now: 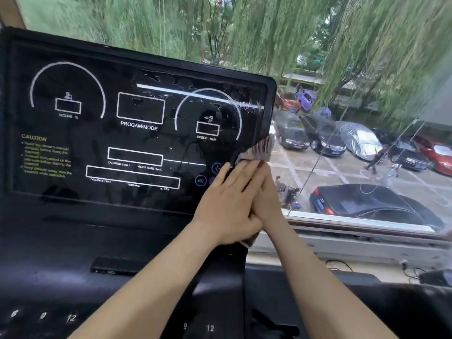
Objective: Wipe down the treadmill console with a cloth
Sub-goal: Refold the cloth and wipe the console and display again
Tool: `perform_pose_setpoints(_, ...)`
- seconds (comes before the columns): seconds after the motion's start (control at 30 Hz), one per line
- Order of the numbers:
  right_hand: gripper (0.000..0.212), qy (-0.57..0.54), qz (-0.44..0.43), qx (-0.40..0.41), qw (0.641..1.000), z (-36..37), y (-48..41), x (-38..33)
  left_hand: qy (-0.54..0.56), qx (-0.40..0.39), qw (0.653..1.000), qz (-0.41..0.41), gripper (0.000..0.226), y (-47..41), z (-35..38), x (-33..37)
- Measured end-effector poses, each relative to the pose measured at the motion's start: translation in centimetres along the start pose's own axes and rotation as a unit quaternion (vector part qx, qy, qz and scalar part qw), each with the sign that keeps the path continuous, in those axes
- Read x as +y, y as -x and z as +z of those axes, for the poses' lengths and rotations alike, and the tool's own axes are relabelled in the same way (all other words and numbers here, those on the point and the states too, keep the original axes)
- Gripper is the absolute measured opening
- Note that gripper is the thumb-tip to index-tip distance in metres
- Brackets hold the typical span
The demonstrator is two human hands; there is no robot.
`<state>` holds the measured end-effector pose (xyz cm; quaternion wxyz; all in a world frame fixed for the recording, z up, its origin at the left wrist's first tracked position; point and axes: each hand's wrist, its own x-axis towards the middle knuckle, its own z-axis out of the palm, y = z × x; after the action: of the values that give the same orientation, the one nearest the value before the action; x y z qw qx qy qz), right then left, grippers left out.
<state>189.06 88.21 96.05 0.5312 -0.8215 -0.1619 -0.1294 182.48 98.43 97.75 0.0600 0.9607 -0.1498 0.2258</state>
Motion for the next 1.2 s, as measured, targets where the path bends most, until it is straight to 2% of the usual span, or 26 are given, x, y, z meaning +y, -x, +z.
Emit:
perform_pose_setpoints(0.07,0.012,-0.032,0.028,-0.013,0.999,0.6,1.9,1.6,0.005,0.024,1.000,-0.003,0.088,2.2,1.6,0.3)
perform_pose_setpoints(0.13,0.016,-0.038,0.045,-0.014,0.998,1.4,4.1,3.0,0.002,0.029,1.000,0.003,0.085,4.3,3.1,0.4)
perform_pose_setpoints(0.2,0.025,-0.037,0.056,-0.021,0.998,2.0,6.5,4.2,-0.008,0.016,1.000,0.011,0.082,6.3,4.4,0.7)
perform_pose_setpoints(0.33,0.024,-0.028,0.082,-0.043,0.995,2.8,10.5,5.2,-0.004,-0.029,0.999,0.027,0.079,9.6,6.2,1.0)
perform_pose_setpoints(0.47,0.056,-0.031,0.088,-0.032,0.995,3.6,13.7,4.5,0.046,-0.049,0.998,0.007,0.068,13.2,6.6,1.3)
perform_pose_setpoints(0.53,0.062,0.050,0.093,-0.039,0.994,4.4,15.3,4.2,0.069,-0.071,0.995,-0.029,0.063,15.7,6.5,1.4)
perform_pose_setpoints(0.57,0.066,0.136,0.100,-0.051,0.984,4.9,16.3,4.1,0.072,-0.083,0.993,-0.045,0.062,16.9,6.4,1.3)
perform_pose_setpoints(0.63,0.072,0.313,0.072,-0.081,0.943,5.7,18.1,4.2,0.076,-0.103,0.989,-0.080,0.061,19.0,6.0,1.3)
perform_pose_setpoints(0.67,0.072,0.351,0.056,-0.089,0.930,6.0,18.9,4.0,0.075,-0.108,0.987,-0.094,0.062,19.9,5.8,1.3)
perform_pose_setpoints(0.77,0.066,0.364,0.016,-0.109,0.925,7.1,20.8,2.7,0.065,-0.109,0.984,-0.124,0.069,22.5,4.8,1.1)
perform_pose_setpoints(0.93,0.065,0.370,-0.050,-0.210,0.903,11.2,22.7,-0.7,0.039,-0.107,0.979,-0.170,0.075,27.3,2.8,-1.7)
perform_pose_setpoints(1.03,0.068,0.401,-0.059,-0.221,0.887,14.4,23.2,-2.7,0.031,-0.118,0.974,-0.192,0.079,29.8,1.6,-4.3)
perform_pose_setpoints(1.2,0.069,0.494,-0.027,-0.249,0.833,17.9,24.4,-5.4,0.023,-0.131,0.968,-0.212,0.081,32.9,0.1,-7.4)
